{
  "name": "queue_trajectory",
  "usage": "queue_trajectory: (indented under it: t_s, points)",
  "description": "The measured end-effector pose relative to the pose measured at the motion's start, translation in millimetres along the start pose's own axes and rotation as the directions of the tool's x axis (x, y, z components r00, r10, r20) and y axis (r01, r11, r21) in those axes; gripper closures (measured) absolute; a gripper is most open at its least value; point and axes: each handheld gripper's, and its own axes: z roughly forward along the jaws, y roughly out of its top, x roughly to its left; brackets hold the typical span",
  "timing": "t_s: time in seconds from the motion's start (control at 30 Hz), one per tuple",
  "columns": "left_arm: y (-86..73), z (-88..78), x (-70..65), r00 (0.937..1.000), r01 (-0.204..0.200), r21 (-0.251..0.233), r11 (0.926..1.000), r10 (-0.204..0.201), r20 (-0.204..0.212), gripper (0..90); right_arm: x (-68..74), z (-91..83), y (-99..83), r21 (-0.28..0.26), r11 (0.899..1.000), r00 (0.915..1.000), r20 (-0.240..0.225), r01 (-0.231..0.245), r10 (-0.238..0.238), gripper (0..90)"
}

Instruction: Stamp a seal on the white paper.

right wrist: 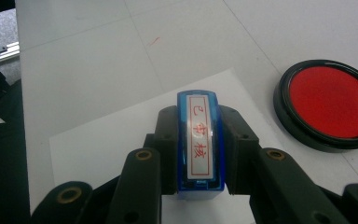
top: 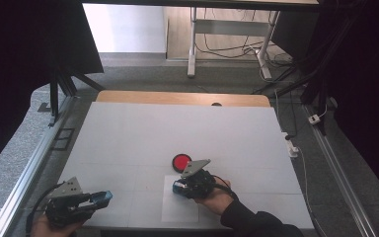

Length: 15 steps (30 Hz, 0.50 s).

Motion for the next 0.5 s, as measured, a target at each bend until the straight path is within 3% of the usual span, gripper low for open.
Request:
queue_trajectory:
  t_s: [0.2,0.5]
  points:
    - [0.2,0.3,-0.2,1.0000,0.001,0.001,1.0000,-0.001,-0.002,67.5,3.1,0.3,-2.1,-0.011,1.000,0.9999,0.013,-0.007,0.007,71.3]
    - [0.3,0.4,-0.2,1.0000,-0.001,0.003,1.0000,0.001,-0.002,67.5,9.0,1.3,-2.1,-0.010,0.999,0.9981,0.048,0.040,-0.039,71.4]
